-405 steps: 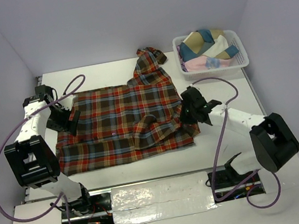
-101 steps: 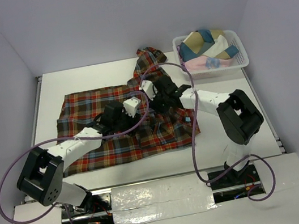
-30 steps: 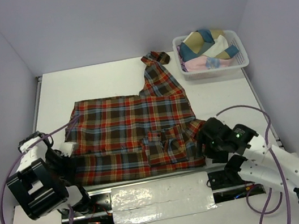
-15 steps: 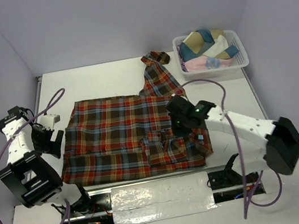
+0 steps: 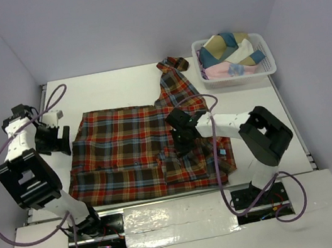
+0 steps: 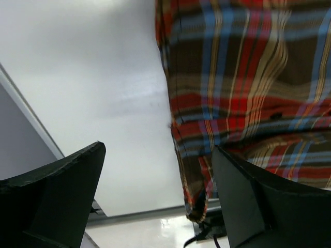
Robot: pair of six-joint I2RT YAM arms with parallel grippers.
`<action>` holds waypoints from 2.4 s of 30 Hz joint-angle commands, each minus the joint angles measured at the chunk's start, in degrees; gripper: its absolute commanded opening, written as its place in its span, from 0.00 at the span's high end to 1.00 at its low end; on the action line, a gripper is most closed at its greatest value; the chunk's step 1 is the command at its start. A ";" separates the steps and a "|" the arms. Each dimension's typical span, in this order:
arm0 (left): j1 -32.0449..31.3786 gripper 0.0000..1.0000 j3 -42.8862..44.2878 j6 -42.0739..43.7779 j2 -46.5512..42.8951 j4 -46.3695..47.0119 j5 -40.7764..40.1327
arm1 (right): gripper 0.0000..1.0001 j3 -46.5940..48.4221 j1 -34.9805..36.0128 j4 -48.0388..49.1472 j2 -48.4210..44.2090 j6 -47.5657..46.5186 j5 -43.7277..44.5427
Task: Fold and stack the long sleeve shirts
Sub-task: Fold the shirt
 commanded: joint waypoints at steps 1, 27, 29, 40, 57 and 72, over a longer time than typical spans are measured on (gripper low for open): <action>-1.84 0.03 6.95 -4.73 3.71 4.04 3.09 | 1.00 3.36 -0.18 -0.54 1.95 -3.51 -0.58; -13.01 0.01 32.82 -17.04 35.09 13.44 7.13 | 0.27 81.74 -25.14 -16.73 37.78 -17.41 0.47; -13.01 0.01 31.42 -17.39 35.09 14.41 6.78 | 0.27 81.42 -25.05 -11.65 39.56 -15.92 1.18; -14.33 0.09 26.84 -16.95 35.97 17.92 4.50 | 0.27 81.51 -23.30 -5.56 47.83 -10.55 8.65; -14.95 1.00 22.97 -16.17 34.39 23.56 17.15 | 1.00 78.16 -21.19 -1.96 47.05 -12.30 4.96; -12.06 1.00 1.72 14.32 1.27 31.73 23.81 | 1.00 36.80 -13.46 13.41 5.70 -18.73 6.45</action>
